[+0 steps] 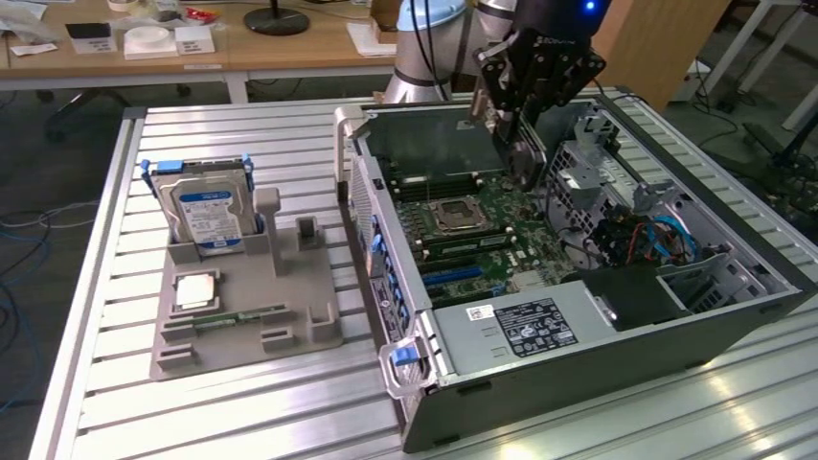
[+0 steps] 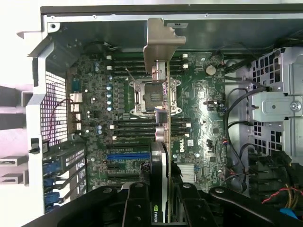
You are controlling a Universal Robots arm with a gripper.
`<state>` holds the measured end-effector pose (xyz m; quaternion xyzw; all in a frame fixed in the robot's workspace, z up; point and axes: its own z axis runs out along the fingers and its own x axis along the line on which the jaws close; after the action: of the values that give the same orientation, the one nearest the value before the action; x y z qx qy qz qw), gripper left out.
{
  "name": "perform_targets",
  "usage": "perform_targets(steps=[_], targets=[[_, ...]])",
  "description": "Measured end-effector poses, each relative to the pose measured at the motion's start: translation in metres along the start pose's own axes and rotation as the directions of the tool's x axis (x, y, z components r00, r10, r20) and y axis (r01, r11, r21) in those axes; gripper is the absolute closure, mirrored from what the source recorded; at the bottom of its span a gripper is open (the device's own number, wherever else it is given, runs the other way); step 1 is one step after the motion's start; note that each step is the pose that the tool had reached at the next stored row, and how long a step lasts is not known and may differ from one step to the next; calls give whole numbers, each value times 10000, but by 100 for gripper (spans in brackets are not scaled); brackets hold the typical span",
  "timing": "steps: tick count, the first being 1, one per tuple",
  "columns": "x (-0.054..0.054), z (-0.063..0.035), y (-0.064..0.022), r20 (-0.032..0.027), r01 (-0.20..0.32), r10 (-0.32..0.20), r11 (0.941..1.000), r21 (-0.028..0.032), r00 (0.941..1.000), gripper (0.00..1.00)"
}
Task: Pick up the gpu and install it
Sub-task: 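Pick up the gpu and move the gpu toward the slot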
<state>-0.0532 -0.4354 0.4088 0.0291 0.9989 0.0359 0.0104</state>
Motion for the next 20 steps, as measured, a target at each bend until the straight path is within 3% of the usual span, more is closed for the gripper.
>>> perform_targets(steps=[20], targets=[[-226,7,13,0,-1,1,10000,1,10000,73]])
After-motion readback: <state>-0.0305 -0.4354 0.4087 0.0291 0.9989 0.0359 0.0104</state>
